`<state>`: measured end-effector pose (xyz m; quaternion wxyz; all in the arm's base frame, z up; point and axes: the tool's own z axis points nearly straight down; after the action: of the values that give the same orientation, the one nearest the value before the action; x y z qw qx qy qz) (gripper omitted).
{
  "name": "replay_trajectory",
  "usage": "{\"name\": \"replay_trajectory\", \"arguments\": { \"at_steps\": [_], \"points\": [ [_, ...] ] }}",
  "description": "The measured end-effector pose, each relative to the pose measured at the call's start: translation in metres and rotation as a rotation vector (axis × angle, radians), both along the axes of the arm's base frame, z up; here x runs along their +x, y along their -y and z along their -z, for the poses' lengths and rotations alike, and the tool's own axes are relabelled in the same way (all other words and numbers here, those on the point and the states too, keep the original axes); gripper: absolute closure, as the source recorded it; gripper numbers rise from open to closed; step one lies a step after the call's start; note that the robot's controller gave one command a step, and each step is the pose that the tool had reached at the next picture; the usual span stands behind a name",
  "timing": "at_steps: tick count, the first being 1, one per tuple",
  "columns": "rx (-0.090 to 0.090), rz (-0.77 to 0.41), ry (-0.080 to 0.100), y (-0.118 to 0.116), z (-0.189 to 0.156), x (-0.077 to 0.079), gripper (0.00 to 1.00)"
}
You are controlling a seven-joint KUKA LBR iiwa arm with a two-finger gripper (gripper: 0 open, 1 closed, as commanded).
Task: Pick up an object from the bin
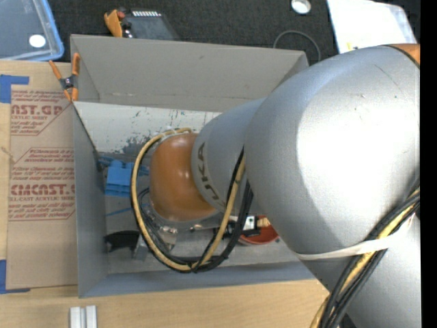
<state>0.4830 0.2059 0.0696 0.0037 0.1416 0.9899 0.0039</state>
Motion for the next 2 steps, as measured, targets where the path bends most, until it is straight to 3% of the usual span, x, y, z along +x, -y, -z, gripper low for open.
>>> {"name": "replay_trajectory", "arguments": {
  "at_steps": [1,2],
  "points": [
    [-0.001,0.0,-0.002,0.0,-0.006,-0.001,1.0],
    [-0.002,-0.001,-0.007,0.0,-0.035,-0.002,1.0]
  ]
}}
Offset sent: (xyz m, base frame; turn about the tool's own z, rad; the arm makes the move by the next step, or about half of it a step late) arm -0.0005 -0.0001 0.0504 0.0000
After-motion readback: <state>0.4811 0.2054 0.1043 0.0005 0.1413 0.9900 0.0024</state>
